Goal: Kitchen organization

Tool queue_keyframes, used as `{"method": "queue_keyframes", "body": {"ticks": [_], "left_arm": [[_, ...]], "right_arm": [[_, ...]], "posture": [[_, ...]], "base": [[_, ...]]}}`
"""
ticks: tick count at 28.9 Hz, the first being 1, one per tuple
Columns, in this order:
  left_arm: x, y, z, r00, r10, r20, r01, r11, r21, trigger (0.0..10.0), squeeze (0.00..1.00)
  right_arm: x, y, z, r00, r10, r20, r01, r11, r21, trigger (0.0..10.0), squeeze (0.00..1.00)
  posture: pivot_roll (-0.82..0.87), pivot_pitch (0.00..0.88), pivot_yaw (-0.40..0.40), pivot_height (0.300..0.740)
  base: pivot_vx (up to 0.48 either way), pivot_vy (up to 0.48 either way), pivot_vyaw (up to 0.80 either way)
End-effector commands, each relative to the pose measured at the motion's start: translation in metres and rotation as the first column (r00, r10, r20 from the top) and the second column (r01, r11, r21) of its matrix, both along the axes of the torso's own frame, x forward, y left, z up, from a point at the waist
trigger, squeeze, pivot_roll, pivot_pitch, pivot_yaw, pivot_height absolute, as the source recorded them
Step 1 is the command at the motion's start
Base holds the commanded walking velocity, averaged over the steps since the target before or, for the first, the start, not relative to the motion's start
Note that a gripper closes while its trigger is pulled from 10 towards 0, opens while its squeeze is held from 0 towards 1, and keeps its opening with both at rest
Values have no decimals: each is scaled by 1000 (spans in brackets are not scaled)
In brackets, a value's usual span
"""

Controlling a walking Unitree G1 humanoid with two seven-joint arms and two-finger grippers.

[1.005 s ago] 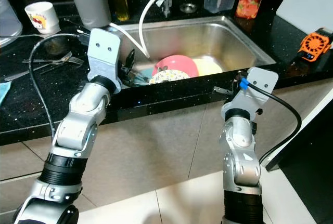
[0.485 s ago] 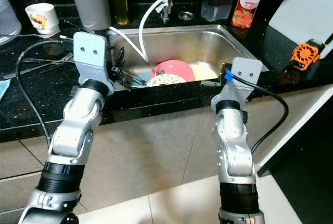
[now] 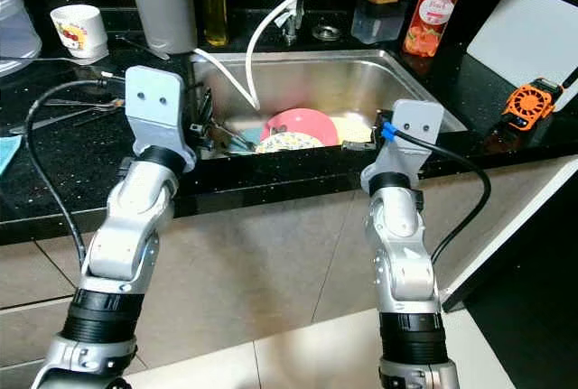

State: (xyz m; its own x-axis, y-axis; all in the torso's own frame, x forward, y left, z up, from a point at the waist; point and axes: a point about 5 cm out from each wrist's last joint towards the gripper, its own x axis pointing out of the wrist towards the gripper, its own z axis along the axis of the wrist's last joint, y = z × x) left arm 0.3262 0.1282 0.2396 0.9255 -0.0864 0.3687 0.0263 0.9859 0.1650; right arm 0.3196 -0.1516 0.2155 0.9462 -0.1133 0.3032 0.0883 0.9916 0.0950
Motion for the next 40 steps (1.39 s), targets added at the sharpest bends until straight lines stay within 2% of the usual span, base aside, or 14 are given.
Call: {"method": "queue_keyframes", "body": {"ticks": [1,11,40], "left_arm": [[2,-5,-1,1000,-5,1,5,1000,-6,10000,0],[2,-6,-8,1000,6,-6,-6,1000,-13,10000,0],[6,-5,3,1000,9,17,-9,1000,-12,10000,0]], "right_arm": [[0,-5,-5,1000,-15,-15,16,1000,13,10000,0],[3,-10,-8,999,-26,-23,26,1000,16,10000,0],[6,-12,4,999,-49,20,49,998,34,10000,0]], "posture": [[173,0,-105,740],[180,0,-111,740],[174,0,-87,740]], "base": [[0,0,0],[0,0,0],[0,0,0]]}}
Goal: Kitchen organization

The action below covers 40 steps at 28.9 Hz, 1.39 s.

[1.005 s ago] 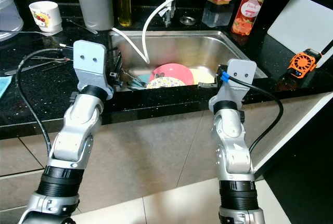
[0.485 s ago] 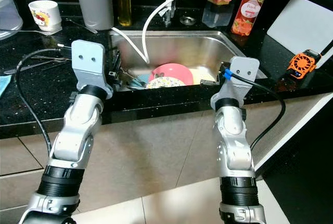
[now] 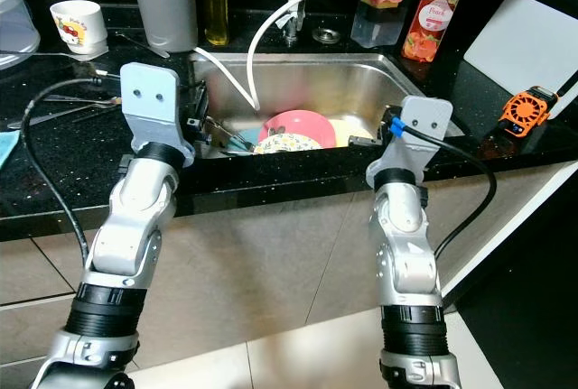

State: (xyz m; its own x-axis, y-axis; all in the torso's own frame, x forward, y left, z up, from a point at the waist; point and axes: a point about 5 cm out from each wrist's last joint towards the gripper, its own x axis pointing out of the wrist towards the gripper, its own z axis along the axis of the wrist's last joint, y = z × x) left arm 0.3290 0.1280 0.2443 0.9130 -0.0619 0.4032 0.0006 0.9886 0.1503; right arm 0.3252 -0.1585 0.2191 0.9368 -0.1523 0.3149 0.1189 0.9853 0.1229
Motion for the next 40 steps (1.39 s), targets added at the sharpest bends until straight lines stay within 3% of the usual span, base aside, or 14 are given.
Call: {"method": "queue_keyframes", "body": {"ticks": [1,26,34,40], "left_arm": [[3,-4,-2,1000,-10,-20,10,1000,3,10000,0],[4,-5,-1,999,-8,-36,8,1000,1,10000,0],[5,-4,0,999,-11,-41,11,1000,-9,10000,0],[5,-4,-1,999,-19,-50,17,999,-46,10000,0]], "right_arm": [[0,-4,0,1000,-16,3,16,1000,7,10000,0],[0,0,-1,1000,-8,-6,8,1000,13,10000,0],[0,1,-2,1000,-8,-6,8,1000,16,10000,0],[-1,0,-2,1000,-10,-6,10,1000,17,10000,0]], "posture": [[174,0,-87,740],[173,0,-82,740],[173,0,-77,740],[173,0,-76,740]], "base": [[0,0,0],[0,0,0],[0,-413,0],[0,0,0]]}}
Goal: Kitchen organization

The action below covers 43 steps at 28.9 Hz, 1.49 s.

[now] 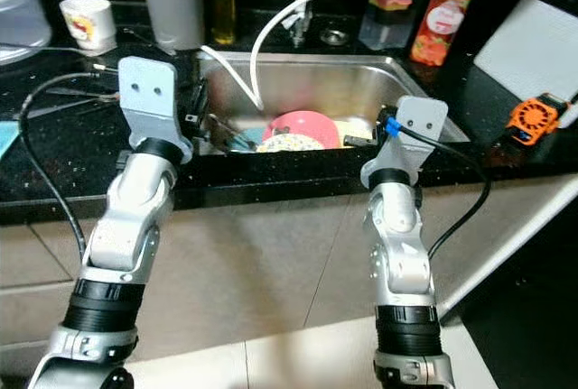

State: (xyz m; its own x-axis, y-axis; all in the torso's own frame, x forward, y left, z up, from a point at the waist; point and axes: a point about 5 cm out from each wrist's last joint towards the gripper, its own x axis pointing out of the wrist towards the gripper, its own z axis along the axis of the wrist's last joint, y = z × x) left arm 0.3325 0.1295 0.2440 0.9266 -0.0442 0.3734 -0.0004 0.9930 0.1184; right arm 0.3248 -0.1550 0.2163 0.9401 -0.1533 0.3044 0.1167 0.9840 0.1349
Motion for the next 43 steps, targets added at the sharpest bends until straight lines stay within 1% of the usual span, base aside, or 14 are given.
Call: {"method": "queue_keyframes", "body": {"ticks": [1,38,43], "left_arm": [[2,-5,0,1000,-24,-14,24,1000,-19,10000,0],[2,-5,-1,1000,-21,-19,21,1000,-15,10000,0],[2,-5,-1,1000,-24,-19,24,1000,-15,10000,0]], "right_arm": [[0,-3,0,1000,-14,3,14,1000,4,10000,0],[-1,-1,1,1000,0,9,0,1000,-7,10000,0],[-1,-1,2,1000,12,15,-12,1000,-12,10000,0]], "posture": [[173,0,-77,740],[172,0,-80,740],[173,0,-80,740]], "base": [[0,0,0],[0,0,0],[0,0,783]]}}
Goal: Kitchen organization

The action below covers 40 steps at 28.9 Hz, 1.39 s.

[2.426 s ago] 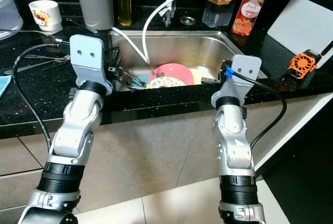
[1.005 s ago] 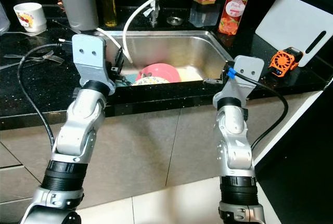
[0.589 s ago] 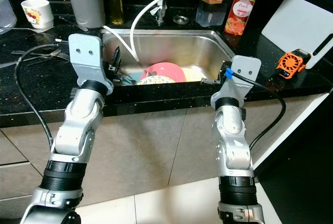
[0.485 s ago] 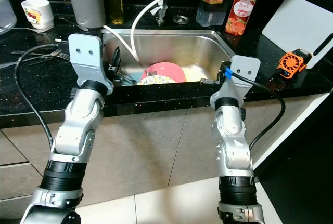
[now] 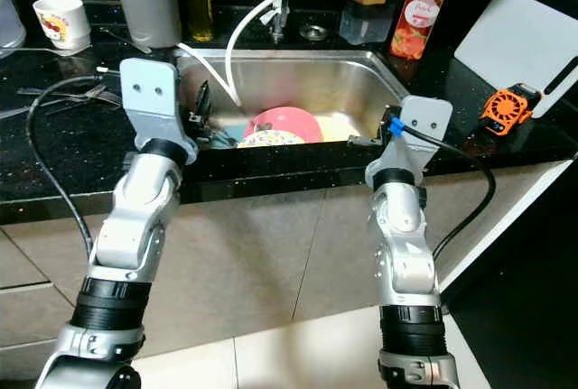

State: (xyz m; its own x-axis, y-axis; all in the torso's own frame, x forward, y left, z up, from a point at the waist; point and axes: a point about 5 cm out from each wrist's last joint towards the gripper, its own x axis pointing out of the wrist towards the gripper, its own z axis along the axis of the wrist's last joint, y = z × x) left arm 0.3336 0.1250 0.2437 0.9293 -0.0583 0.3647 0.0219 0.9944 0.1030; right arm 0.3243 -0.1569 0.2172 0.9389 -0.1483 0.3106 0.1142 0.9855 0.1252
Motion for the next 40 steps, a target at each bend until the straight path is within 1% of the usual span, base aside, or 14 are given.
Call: {"method": "queue_keyframes", "body": {"ticks": [1,32,33,40], "left_arm": [[1,-1,-1,1000,-3,-9,3,1000,1,10000,0],[1,-3,0,1000,-14,-15,14,1000,5,10000,0],[1,-3,-1,1000,-14,-20,14,1000,7,10000,0],[2,-3,-3,999,-17,-37,18,1000,16,10000,0]], "right_arm": [[-1,1,1,1000,10,10,-10,1000,-2,10000,0],[-1,1,1,1000,7,7,-6,1000,-9,10000,0],[-1,-1,-1,1000,-6,0,6,1000,10,10000,0],[-1,-2,-2,1000,-12,-6,12,1000,27,10000,0]], "posture": [[173,0,-80,740],[171,0,-77,740],[172,0,-76,740],[171,0,-76,740]], "base": [[0,0,800],[0,0,790],[0,0,0],[0,0,0]]}}
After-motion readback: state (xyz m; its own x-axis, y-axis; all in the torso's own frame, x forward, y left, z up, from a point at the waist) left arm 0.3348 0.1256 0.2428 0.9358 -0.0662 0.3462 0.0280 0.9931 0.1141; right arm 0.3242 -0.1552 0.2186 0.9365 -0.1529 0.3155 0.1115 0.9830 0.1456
